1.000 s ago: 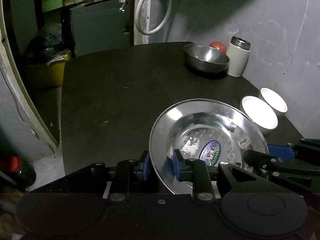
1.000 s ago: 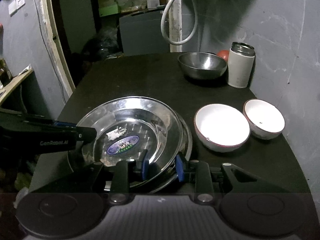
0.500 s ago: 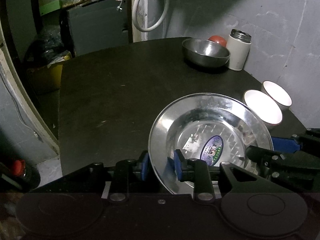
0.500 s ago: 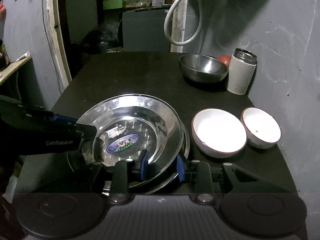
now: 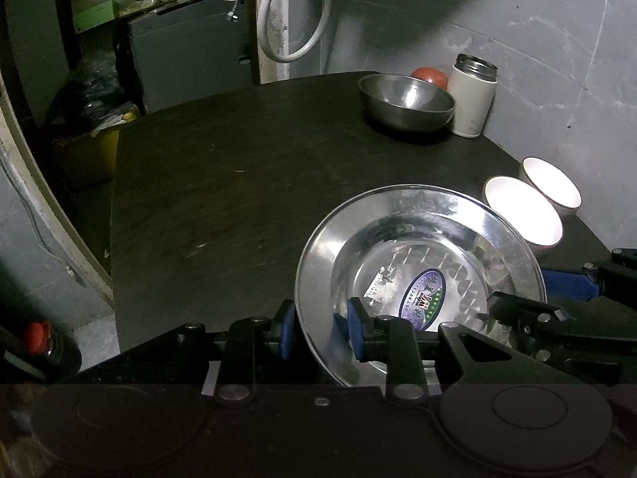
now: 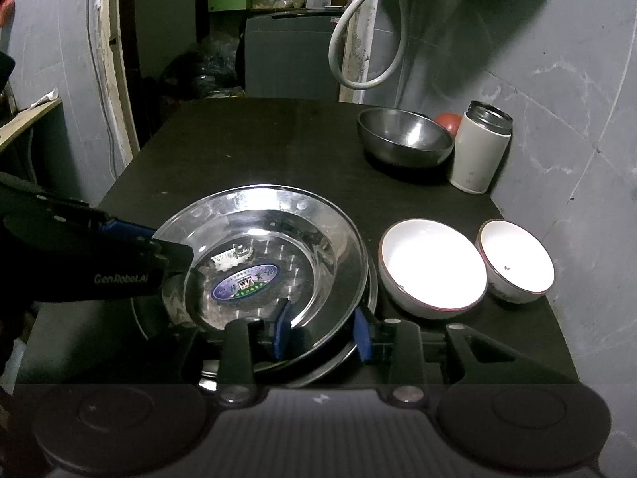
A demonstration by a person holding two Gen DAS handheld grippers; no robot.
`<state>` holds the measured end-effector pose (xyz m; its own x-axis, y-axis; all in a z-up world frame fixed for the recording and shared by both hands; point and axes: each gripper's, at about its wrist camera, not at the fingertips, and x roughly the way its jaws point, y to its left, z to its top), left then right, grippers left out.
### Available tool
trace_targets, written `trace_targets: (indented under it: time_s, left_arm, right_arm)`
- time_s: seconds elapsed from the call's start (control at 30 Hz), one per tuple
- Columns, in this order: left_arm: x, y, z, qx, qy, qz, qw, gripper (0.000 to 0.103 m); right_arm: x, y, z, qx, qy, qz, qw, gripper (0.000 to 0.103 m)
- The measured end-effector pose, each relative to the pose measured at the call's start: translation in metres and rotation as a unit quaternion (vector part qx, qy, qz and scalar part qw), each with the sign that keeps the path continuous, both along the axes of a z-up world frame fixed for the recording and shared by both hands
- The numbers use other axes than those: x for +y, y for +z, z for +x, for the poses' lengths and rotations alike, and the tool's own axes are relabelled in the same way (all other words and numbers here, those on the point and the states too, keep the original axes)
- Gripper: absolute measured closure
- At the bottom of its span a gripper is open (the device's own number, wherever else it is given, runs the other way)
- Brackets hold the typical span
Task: Organize plates and bowls
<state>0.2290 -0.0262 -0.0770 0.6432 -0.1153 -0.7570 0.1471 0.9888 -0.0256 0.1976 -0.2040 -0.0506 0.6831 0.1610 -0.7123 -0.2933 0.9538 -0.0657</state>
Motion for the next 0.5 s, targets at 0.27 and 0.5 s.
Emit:
trace_targets:
  time_s: [0.27,0.5]
  left_arm:
    - [-0.0037,-0.0006,0.0006,-0.001,-0.009,0.012,0.9999,0.073]
    - [-0.0024,-0.0014,0.0033,0.003,-0.009,0.009,0.9999,0.072]
  right_arm:
    - [-0.0003,-0.0013,0.0003,-0.004,-0.003,-0.009,1.000,0.062]
    - [-0.0047,-0.0028,0.0024,-0.003,-0.010,-0.010,1.000,0.057]
